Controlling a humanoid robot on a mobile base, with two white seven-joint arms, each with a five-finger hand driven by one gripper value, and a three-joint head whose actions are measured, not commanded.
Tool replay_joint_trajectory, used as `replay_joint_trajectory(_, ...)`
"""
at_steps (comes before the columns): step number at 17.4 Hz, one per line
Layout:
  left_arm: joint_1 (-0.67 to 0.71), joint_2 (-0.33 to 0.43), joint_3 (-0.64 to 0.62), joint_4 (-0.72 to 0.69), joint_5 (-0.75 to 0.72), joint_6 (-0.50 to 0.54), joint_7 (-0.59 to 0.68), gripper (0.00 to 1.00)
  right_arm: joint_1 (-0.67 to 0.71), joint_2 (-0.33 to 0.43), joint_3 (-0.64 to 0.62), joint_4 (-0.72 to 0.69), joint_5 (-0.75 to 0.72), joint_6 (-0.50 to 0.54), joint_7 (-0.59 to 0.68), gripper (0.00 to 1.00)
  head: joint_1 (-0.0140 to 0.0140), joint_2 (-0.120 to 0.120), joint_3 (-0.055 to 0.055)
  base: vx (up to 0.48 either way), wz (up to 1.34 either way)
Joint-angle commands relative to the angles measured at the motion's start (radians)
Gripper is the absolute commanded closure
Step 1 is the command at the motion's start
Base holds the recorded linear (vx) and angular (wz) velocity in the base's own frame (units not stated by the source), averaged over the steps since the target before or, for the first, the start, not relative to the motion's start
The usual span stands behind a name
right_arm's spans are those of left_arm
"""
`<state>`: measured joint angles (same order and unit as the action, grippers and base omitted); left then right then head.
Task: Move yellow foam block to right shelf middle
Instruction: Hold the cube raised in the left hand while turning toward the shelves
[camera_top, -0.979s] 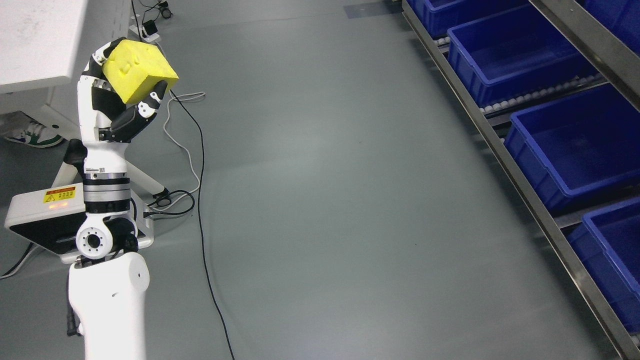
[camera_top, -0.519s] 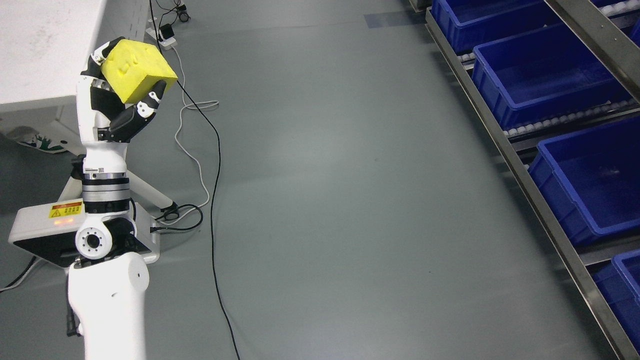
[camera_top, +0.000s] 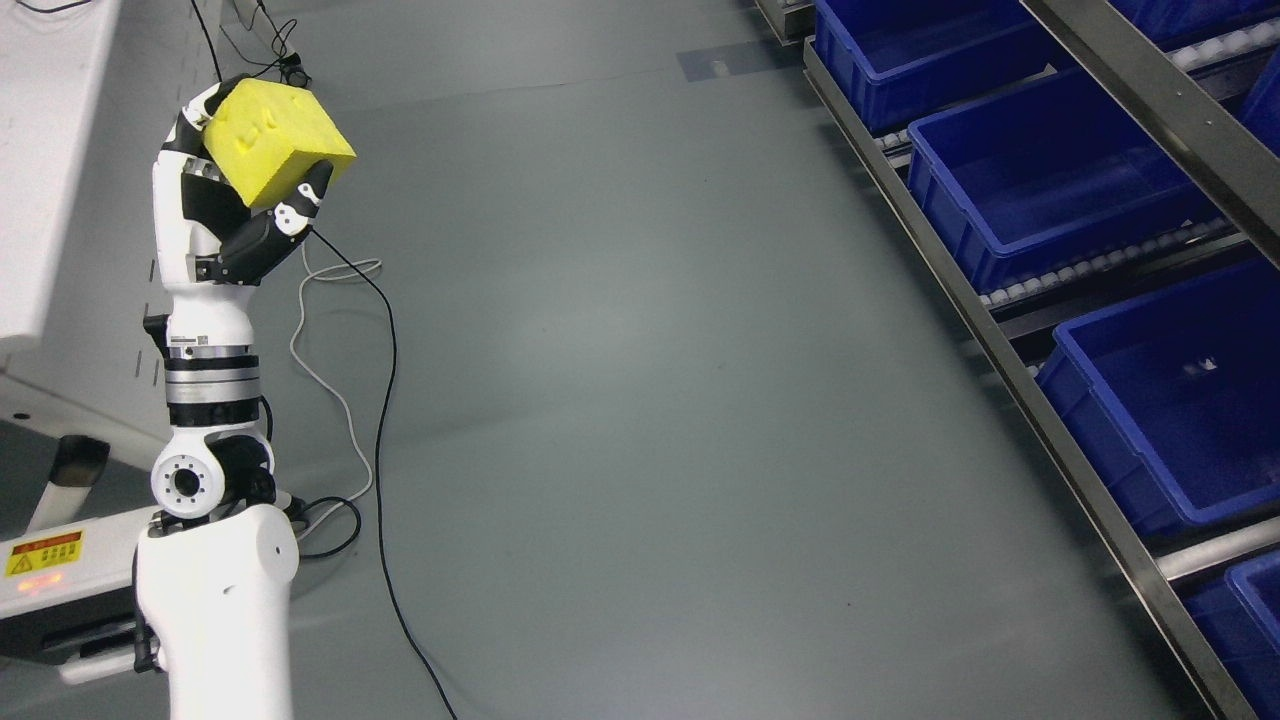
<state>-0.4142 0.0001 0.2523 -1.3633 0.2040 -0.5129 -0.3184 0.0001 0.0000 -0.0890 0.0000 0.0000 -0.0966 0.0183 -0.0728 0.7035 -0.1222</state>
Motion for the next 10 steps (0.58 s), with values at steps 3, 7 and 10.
replay_joint_trajectory(3, 0.000, 0.017, 0.001, 0.000, 0.000, 0.001, 0.001, 0.52, -0.003, -0.017, 0.000, -0.017, 0.000, 0.000, 0.000, 0.00, 0.0000, 0.000, 0.000, 0.288, -0.12)
replay_joint_trajectory(7, 0.000, 0.017, -0.001, 0.000, 0.000, 0.001, 0.001, 0.52, -0.002, -0.017, 0.000, -0.017, -0.002, 0.000, 0.000, 0.00, 0.0000, 0.000, 0.000, 0.330, -0.02)
replay_joint_trajectory(10, 0.000, 0.017, -0.001, 0.000, 0.000, 0.001, 0.001, 0.52, -0.002, -0.017, 0.000, -0.017, 0.000, 0.000, 0.000, 0.00, 0.0000, 0.000, 0.000, 0.358, 0.01)
